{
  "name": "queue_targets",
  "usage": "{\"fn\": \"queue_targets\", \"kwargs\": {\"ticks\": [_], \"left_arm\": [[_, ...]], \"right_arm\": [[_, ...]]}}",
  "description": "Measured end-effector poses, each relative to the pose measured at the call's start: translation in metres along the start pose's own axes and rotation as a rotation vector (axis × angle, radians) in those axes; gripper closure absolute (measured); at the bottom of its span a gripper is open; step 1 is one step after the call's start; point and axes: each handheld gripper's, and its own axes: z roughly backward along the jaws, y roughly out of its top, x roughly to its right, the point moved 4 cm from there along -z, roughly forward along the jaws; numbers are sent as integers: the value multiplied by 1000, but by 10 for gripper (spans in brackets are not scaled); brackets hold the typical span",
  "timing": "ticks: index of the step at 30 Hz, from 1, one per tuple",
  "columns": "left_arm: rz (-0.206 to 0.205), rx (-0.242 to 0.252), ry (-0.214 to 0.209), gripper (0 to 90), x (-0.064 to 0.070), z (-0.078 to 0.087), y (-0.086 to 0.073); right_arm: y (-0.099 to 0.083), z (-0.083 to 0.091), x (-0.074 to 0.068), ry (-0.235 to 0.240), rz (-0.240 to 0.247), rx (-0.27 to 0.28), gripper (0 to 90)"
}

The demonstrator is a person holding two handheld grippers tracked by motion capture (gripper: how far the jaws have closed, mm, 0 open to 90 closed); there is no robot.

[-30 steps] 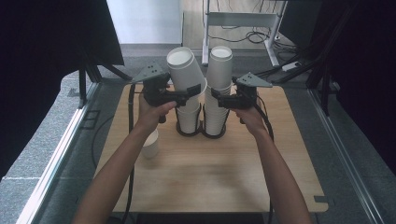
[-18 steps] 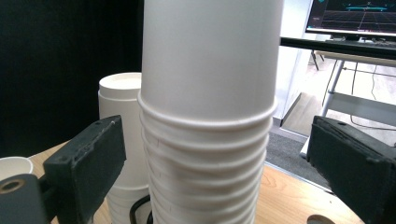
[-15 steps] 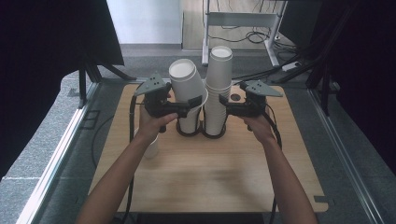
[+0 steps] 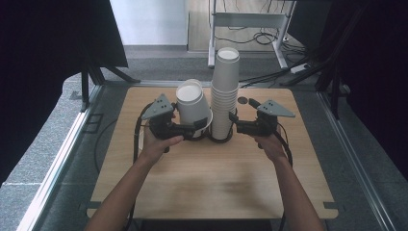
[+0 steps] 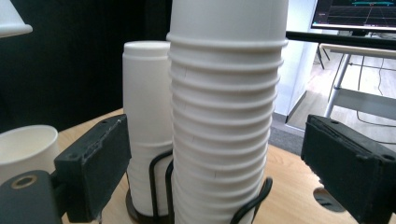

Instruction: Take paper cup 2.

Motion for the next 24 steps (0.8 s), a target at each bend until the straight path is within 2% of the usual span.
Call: {"fn": "queue_targets", "kwargs": {"ticks": [6, 9, 16, 24], "left_arm": [[5, -19, 5, 129, 3, 1, -21], [22, -21, 1, 129, 5, 3, -30], [40, -27, 1, 128, 14, 6, -48], [34, -61, 18, 126, 23, 8, -69]], "right_arm": [[-14, 10, -4, 0, -9, 8, 105], [-21, 14, -7, 1, -4, 8, 119], [-42, 24, -22, 26, 12, -5, 132], [-57, 33, -32, 49, 13, -17, 135]]}}
